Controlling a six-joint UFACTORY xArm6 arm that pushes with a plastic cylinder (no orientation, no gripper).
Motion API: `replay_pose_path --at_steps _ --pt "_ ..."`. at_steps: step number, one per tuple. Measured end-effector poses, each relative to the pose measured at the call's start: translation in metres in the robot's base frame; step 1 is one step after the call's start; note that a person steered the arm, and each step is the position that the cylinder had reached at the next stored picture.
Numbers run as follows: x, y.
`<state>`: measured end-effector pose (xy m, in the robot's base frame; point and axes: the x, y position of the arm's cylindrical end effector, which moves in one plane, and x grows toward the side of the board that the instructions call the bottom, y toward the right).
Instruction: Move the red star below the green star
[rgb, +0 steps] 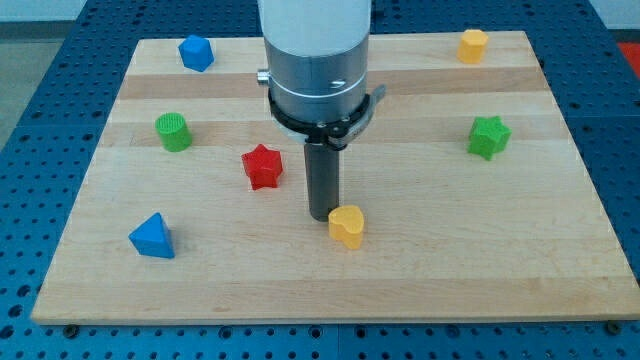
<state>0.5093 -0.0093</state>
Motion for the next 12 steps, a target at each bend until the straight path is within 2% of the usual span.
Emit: replay_pose_path --at_steps 3,7,10,12 --pt "0.0 0.013" --pt "-0.004 -0.084" --pt "-0.066 -0.11" --pt "-0.073 -0.093"
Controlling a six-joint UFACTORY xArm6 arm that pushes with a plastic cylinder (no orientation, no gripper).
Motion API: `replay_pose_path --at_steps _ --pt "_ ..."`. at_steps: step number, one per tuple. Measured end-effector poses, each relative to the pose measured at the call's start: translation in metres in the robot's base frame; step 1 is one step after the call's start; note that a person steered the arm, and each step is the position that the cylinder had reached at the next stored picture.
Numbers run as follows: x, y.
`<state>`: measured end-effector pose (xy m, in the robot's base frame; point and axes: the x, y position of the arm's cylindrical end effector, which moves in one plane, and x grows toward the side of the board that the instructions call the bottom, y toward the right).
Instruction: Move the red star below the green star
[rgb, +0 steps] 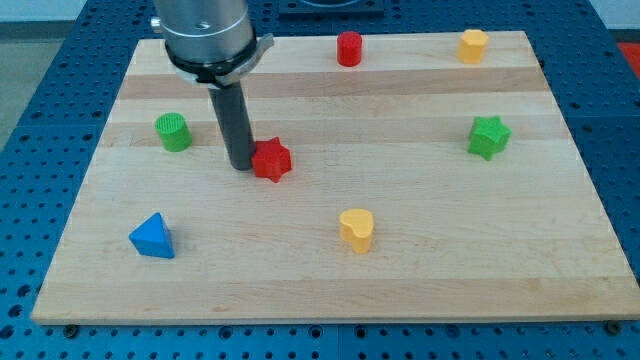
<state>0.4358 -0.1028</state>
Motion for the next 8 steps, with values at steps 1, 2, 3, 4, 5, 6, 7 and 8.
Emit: replay_pose_path --at_steps 1,2,3,4,5,6,7,8 --pt "0.0 0.022" --pt "0.0 0.045" --pt "0.0 0.066" --pt "0.0 0.086" --pt "-0.003 0.101" --pt "-0.007 0.112" --pt "-0.008 0.127" --pt "-0.013 0.14"
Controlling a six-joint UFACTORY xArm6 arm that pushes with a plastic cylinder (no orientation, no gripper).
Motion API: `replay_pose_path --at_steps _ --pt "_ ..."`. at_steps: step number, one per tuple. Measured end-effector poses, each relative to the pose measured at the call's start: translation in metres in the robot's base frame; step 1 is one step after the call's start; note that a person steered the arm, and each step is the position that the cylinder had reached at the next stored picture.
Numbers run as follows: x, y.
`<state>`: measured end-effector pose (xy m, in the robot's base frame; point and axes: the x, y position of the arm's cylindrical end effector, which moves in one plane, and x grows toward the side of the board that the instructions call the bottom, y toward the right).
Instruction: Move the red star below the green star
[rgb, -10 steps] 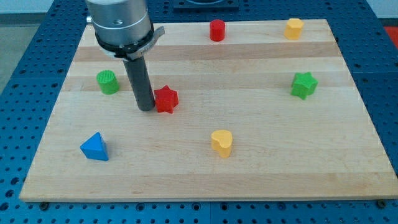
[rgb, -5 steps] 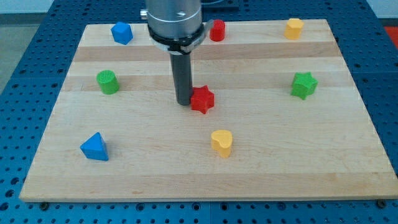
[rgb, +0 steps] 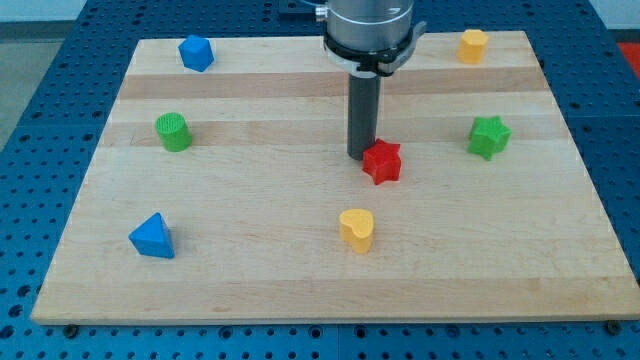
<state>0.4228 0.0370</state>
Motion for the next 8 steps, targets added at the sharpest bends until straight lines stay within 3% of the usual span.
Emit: replay_pose_path --at_steps 2,6,8 --pt "0.005 0.014" --pt "0.059 0.023" --pt "0.061 0.05"
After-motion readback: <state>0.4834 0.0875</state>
